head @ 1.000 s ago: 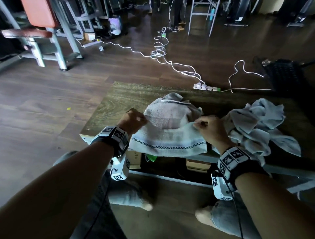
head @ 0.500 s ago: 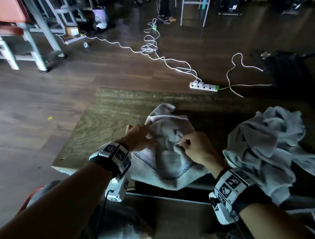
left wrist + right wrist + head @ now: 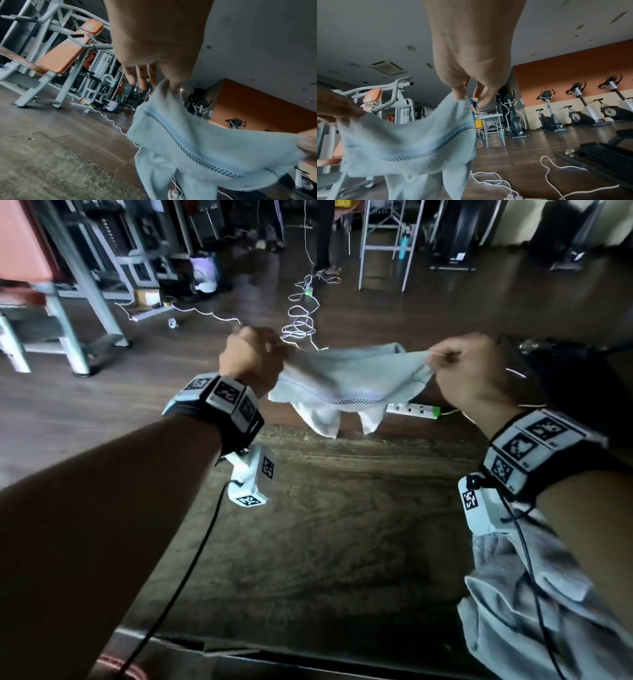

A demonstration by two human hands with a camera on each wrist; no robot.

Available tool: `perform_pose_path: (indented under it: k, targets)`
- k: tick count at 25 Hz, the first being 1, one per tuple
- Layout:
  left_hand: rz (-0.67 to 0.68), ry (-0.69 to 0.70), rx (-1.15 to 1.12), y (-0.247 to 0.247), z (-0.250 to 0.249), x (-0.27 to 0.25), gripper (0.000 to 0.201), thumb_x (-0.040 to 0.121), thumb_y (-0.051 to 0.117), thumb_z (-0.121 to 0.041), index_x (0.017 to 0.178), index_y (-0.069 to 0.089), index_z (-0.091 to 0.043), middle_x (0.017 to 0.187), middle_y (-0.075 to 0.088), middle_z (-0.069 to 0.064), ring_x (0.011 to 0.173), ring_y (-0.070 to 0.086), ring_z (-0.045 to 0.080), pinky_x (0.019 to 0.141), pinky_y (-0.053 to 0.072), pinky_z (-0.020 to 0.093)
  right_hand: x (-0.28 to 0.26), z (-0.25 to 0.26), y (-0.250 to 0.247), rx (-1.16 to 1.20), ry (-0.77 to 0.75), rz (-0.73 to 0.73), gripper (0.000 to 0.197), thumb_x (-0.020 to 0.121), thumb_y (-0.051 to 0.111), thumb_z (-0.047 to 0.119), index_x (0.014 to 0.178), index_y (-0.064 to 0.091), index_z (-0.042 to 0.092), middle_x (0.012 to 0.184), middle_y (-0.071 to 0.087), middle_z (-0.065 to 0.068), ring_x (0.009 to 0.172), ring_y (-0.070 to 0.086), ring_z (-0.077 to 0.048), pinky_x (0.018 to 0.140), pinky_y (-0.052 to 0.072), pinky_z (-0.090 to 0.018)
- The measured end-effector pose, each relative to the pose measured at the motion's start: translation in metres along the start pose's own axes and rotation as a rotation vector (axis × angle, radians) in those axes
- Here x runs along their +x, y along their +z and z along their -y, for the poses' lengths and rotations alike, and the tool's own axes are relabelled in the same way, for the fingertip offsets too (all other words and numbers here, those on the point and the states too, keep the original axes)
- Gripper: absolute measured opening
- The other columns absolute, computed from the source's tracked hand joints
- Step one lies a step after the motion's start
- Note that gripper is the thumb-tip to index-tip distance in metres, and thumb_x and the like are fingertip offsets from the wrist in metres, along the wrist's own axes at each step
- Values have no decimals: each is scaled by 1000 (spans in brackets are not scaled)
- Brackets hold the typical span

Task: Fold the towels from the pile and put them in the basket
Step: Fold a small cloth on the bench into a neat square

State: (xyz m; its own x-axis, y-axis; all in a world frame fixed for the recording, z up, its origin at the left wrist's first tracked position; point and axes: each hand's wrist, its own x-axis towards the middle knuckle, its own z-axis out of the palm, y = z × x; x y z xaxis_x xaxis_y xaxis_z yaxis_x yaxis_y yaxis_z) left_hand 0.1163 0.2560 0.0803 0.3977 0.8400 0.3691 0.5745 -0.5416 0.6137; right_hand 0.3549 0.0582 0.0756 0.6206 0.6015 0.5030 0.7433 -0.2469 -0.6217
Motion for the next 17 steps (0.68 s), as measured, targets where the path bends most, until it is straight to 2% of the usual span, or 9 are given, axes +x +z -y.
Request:
perform_pose_path:
  k: [2,3,4,6,8,11,13,15,17]
  targets:
    - [-119,-54,-56,-14,6,4,29,77,59,-44,95,75,-28,94,71,10,92,68,27,78,54,32,3,-8,-6,2,54,-59,13,87,65,9,91,77,8,88,74,-9,69,63,-6,62,43,-10]
    - [-143,-68,-84,-19,8,3,27,79,62,-43,96,75,-26,91,72,9,90,68,25,77,52,29,3,-10,-7,36,80,-79,11,88,66,11,91,77,10,85,74,-7,66,63,-4,68,51,-14]
    - [-142,-66,-125,-23,6,1,26,79,62,-41,94,75,-25,87,72,8,85,68,24,74,52,27,3,-11,-8,86,107,-96,9,88,68,13,90,77,13,82,74,-6,66,67,-8,74,59,-28]
    - [-112,-74,-278,-29,1,-5,17,81,61,-32,82,73,-18,73,71,11,68,70,26,66,59,35,1,-4,-9,172,164,-101,10,89,68,13,83,74,18,77,73,-7,67,72,-26,71,61,-50]
    - [-67,-120,-452,-35,-3,-9,15,84,60,-18,70,66,-16,67,68,14,61,70,28,59,60,48,-1,3,-11,201,178,-109,19,89,67,9,77,71,24,75,71,-5,69,73,-31,67,61,-52]
    - [-41,-88,-403,-45,4,-15,12,80,63,-25,70,67,-19,73,72,8,72,73,25,70,62,45,-7,8,-20,187,161,-110,7,89,69,14,90,76,16,81,74,-5,73,73,-25,71,62,-45]
    - [-38,-51,-338,-54,13,-27,13,77,63,-33,75,70,-22,75,73,4,73,72,23,76,60,37,-20,11,-30,122,116,-107,11,89,70,17,96,77,13,91,76,-4,81,71,-18,76,57,-28]
    - [-26,1,-280,-61,21,-50,12,83,65,-31,83,73,-21,74,69,5,71,66,22,73,54,27,-43,18,-41,76,71,-78,12,89,71,14,98,77,9,94,73,-1,84,67,-13,73,46,-7]
    - [10,45,-213,-63,31,-83,8,87,66,-23,85,73,-19,75,67,4,70,60,15,68,45,23,-75,19,-45,84,29,-33,11,88,71,8,97,76,4,91,73,-5,83,64,-13,69,40,-2]
